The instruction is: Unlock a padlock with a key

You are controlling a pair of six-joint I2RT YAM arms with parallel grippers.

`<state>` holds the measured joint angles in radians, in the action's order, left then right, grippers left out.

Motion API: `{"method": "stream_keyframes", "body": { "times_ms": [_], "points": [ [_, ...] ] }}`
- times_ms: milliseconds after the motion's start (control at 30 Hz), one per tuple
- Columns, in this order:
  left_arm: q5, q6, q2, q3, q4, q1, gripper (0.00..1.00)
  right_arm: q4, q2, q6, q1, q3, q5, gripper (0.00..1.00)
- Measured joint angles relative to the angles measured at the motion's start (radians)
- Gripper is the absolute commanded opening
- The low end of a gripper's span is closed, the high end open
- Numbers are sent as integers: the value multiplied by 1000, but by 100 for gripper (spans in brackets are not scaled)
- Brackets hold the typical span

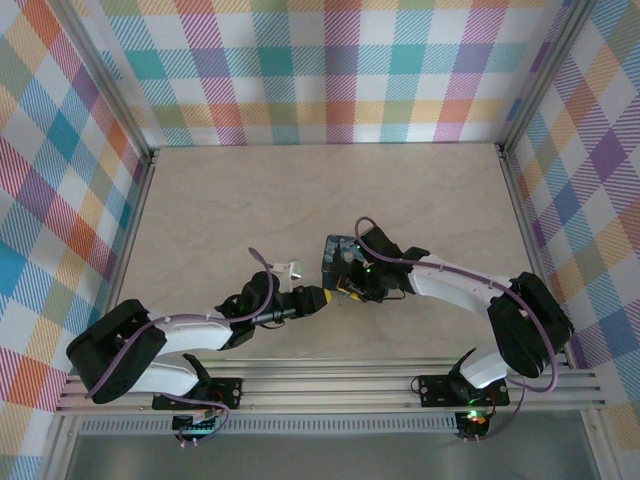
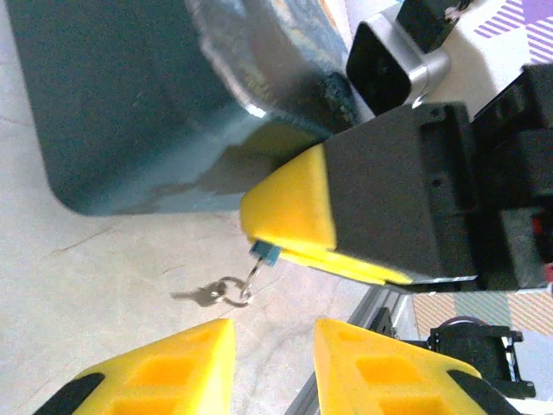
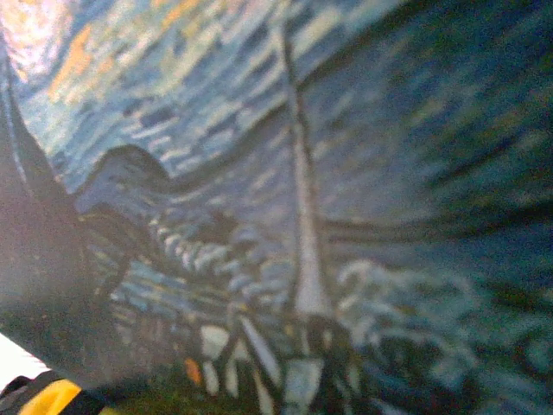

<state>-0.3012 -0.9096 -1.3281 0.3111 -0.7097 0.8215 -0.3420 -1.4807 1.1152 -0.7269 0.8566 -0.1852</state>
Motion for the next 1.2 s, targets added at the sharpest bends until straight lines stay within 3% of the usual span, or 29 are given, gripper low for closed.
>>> {"method": "stream_keyframes", "body": {
  "times_ms": [233, 767, 1200],
  "points": [
    [-5, -20, -10, -6, -37, 0, 36, 40, 0, 24, 8, -6, -19, 0],
    [-27, -37, -100, 52, -106, 0, 35, 72, -3, 33, 22, -4, -63, 0],
    [26, -25, -106, 56, -105, 2, 34, 68, 19, 34, 27, -11, -97, 0]
  ]
}}
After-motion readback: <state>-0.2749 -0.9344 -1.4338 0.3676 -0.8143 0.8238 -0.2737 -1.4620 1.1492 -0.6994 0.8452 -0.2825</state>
